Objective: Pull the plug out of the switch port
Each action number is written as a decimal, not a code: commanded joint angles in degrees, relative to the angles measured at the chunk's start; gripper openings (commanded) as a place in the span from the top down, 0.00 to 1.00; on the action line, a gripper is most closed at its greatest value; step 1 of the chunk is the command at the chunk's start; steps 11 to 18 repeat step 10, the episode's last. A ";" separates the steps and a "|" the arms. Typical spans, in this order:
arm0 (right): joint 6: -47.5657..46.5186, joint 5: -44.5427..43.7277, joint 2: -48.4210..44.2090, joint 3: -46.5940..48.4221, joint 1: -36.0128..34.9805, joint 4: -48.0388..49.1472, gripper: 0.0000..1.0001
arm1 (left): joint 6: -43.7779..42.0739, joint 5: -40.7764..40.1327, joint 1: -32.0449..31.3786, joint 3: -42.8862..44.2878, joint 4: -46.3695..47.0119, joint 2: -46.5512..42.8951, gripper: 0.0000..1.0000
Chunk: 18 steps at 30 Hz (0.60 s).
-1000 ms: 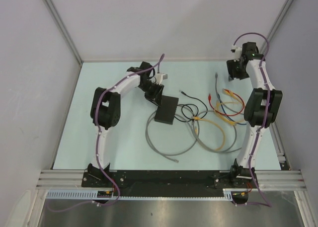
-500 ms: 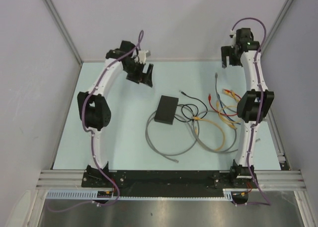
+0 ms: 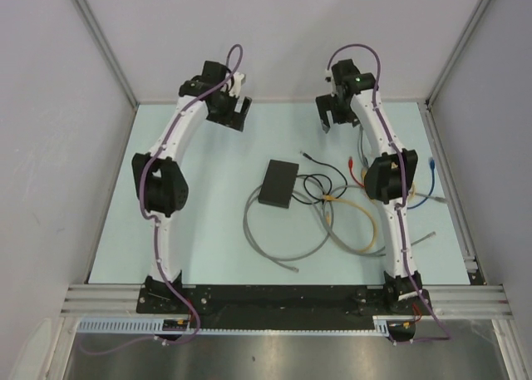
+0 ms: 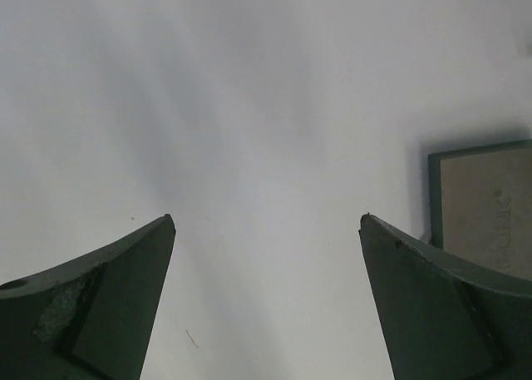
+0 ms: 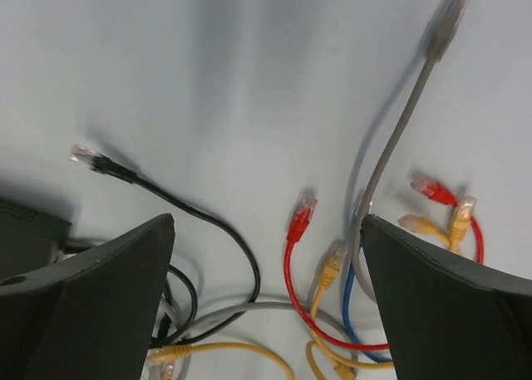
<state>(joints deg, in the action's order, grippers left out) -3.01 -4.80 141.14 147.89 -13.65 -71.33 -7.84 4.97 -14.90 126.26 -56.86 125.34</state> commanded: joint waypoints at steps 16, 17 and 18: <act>-1.29 8.55 -23.87 -20.61 6.17 29.63 0.00 | 4.76 -6.56 -1.01 0.22 12.30 -10.03 0.00; -1.29 8.55 -23.87 -20.61 6.17 29.63 0.00 | 4.76 -6.56 -1.01 0.22 12.30 -10.03 0.00; -1.29 8.55 -23.87 -20.61 6.17 29.63 0.00 | 4.76 -6.56 -1.01 0.22 12.30 -10.03 0.00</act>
